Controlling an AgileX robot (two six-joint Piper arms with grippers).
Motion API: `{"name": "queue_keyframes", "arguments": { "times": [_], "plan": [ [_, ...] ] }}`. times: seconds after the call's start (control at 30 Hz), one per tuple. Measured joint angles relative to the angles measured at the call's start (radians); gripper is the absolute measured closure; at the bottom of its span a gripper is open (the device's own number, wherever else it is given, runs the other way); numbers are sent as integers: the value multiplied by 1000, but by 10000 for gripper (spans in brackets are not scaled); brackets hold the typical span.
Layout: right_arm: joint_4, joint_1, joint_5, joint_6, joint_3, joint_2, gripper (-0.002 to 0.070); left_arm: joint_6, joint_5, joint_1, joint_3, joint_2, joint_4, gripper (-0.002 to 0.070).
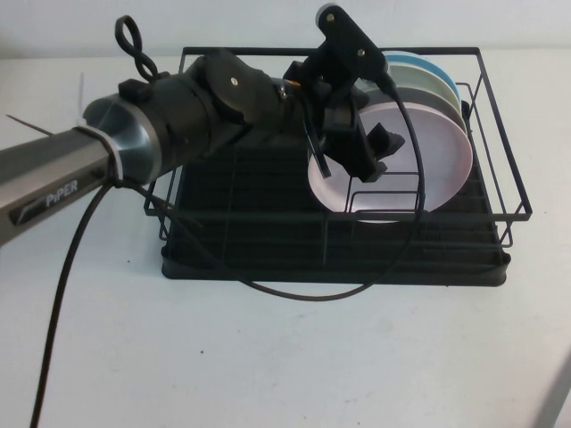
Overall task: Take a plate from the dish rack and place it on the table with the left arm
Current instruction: Grasp the plate from the shelf
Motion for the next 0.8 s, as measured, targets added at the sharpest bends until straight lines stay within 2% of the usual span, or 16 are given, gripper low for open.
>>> {"name": "queue_keyframes", "arguments": {
  "times": [0.2, 0.27, 0.33, 0.5, 0.53, 0.8],
  "plan": [
    [0, 0, 0, 0, 0, 0, 696, 18, -39, 0, 0, 21, -5, 182],
    [0, 0, 0, 0, 0, 0, 696, 20, -49, 0, 0, 28, -5, 218],
    [0, 0, 0, 0, 0, 0, 696, 20, -55, 0, 0, 30, -5, 288],
    [0, 0, 0, 0, 0, 0, 696, 28, -88, 0, 0, 31, -3, 548],
    [0, 0, 0, 0, 0, 0, 697, 38, -90, 0, 0, 31, 4, 573],
    [0, 0, 0, 0, 0, 0, 696, 68, -36, 0, -41, 17, 109, 599]
  ]
}}
